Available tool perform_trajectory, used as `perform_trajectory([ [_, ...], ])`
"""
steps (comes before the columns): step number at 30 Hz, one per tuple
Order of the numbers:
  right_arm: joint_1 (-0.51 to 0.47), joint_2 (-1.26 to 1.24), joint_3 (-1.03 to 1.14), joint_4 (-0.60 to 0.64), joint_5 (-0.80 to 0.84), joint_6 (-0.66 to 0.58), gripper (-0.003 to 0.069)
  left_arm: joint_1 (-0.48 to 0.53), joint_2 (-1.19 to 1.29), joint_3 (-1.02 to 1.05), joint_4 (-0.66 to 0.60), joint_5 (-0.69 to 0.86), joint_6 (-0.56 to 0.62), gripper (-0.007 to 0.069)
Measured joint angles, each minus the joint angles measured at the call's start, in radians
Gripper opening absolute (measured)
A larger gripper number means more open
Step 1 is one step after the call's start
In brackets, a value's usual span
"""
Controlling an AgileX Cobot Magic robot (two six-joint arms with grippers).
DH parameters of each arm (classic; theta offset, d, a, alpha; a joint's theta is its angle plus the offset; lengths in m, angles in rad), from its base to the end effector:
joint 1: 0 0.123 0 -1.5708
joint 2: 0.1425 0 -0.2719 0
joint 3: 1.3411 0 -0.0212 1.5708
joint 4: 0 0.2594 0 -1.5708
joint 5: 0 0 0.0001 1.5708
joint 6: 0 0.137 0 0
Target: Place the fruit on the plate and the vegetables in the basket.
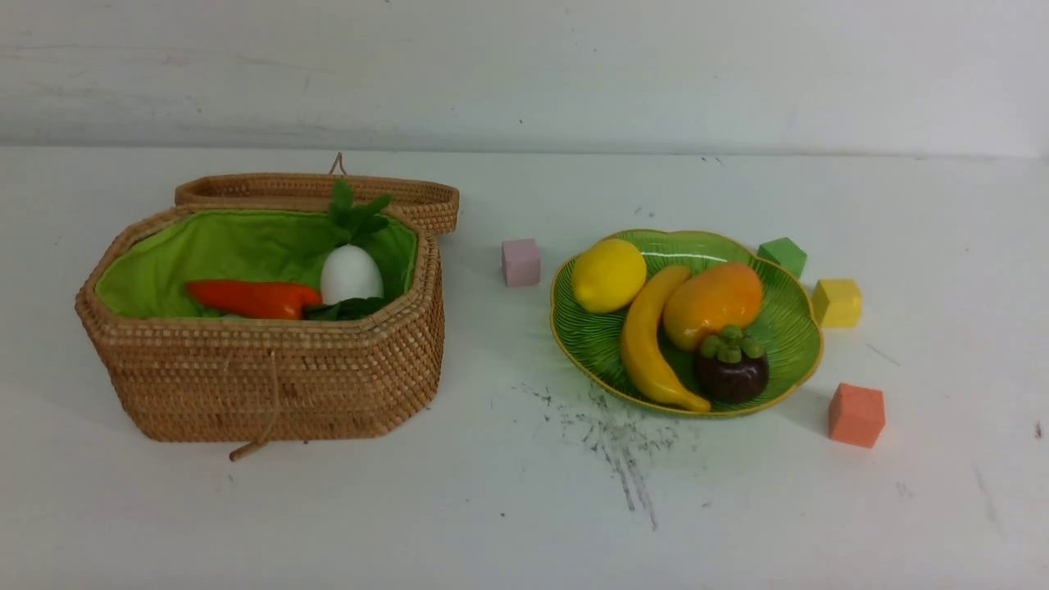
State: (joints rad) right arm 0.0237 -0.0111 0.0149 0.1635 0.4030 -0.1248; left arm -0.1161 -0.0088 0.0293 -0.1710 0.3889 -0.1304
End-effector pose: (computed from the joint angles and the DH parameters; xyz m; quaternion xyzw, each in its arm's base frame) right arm 0.1169 0.0115 0.1589 -0.0179 0.8088 0.0404 0.5864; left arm 0.1160 -0.0224 0.1550 -0.0510 0.8081 -0.1435 0.5691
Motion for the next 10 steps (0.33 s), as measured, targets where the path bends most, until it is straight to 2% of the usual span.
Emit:
perform_trajectory([
  [10, 0.000, 0.000, 0.000, 0.000, -0.001, 0.000, 0.0074, 0.000, 0.000, 0.000, 0.000, 0.000, 0.000, -0.0008],
])
